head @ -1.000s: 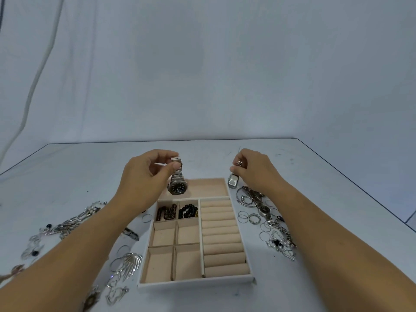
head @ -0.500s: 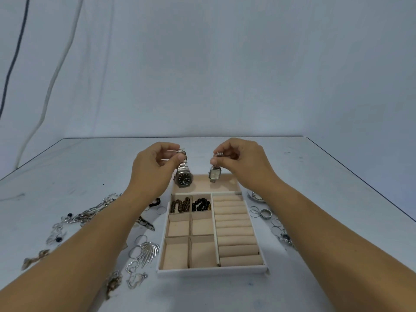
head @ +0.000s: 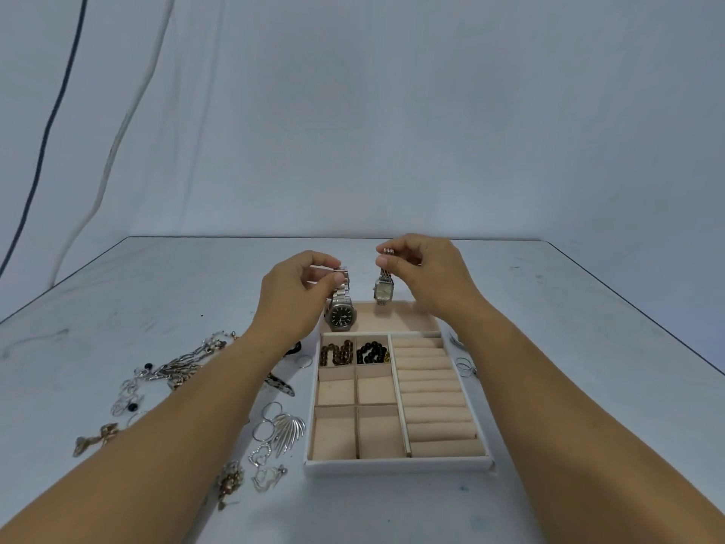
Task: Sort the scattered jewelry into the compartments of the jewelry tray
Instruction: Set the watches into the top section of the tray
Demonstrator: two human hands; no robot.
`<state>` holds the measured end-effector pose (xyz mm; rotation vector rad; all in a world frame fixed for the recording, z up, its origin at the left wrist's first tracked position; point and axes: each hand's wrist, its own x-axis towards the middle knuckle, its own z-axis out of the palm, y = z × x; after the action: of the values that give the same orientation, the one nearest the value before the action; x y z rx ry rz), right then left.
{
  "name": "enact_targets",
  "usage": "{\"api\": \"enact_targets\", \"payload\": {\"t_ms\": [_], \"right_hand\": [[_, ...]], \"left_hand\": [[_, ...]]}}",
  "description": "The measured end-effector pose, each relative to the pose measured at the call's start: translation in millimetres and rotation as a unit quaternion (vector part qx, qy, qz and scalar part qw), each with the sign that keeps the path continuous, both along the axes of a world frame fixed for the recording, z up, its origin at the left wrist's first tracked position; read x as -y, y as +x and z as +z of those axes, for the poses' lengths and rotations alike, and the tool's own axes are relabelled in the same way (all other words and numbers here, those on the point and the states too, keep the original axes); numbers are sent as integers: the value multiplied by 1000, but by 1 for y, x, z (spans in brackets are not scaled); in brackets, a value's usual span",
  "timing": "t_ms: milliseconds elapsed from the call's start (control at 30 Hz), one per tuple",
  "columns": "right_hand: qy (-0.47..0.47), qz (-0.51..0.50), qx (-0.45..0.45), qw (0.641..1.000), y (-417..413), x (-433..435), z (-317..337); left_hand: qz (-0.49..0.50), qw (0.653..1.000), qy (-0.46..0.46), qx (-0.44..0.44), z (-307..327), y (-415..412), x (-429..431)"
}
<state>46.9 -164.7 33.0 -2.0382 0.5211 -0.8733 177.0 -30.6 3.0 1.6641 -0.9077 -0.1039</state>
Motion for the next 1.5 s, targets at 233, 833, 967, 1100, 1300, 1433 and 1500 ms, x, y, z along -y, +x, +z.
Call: {"api": "enact_targets", "payload": {"t_ms": [233, 833, 967, 1100, 1300, 1433, 1500], "right_hand": [[-19, 4, -33, 999, 5, 5, -10], [-32, 34, -55, 997, 12, 5, -23], [-36, 37, -61, 997, 13, 3, -25], [-39, 35, -64, 997, 13, 1, -26], [-24, 38, -60, 997, 13, -1, -26], [-19, 46, -63, 997, 16, -2, -28], [-24, 42, -65, 997, 17, -3, -29]], "left_hand": [[11, 998, 22, -61, -10, 6, 1], [9, 993, 111, 35, -25, 16, 5], [-12, 994, 109, 23, -26, 19, 5], [-19, 986, 147, 76, -19, 23, 1], [-22, 932, 297, 208, -4, 24, -30], [-51, 910, 333, 242, -11, 13, -63], [-64, 906, 336, 247, -15, 7, -73]]}}
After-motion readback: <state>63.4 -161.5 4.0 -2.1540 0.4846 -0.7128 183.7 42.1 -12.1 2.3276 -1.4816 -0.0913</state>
